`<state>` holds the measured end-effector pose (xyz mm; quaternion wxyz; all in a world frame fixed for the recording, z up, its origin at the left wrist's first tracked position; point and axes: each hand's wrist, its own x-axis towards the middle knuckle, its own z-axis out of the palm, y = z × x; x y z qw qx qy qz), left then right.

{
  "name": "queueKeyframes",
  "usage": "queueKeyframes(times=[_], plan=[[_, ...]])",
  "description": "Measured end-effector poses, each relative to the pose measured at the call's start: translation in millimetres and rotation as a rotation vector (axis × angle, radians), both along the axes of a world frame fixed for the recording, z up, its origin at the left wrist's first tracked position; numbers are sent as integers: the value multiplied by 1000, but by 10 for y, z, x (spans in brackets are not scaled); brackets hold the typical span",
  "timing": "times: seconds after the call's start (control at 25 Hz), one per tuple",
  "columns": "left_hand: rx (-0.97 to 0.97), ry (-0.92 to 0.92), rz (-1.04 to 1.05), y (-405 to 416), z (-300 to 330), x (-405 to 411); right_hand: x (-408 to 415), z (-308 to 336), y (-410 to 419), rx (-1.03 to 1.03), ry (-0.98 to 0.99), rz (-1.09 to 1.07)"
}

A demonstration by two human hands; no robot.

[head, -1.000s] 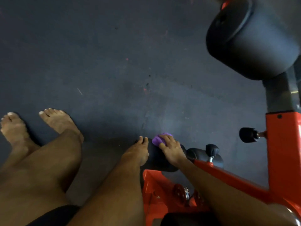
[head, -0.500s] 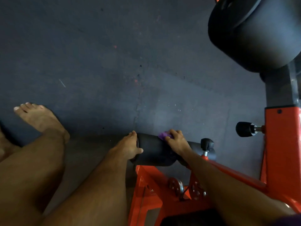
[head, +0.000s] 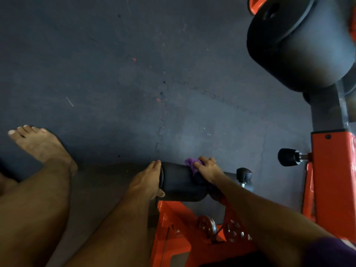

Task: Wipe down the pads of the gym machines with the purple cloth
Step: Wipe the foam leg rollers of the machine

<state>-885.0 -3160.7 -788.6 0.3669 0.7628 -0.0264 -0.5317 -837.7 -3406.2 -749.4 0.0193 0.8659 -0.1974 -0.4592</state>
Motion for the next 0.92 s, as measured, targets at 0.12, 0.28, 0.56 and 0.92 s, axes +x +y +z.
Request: queueKeyframes(times=[0.12,0.28,0.56,0.92], plan=[[-15,-35,-19,-2,-12,3,37,-213,479,160,-21,183],[-119,92,132,17,-32,-19,-92,28,382,379,-59,340],[-15,220,327,-125,-53,107,33,-171,126,68,77,191],[-38,118,138,-42,-76,-66,75,-105,787,308,79,362]])
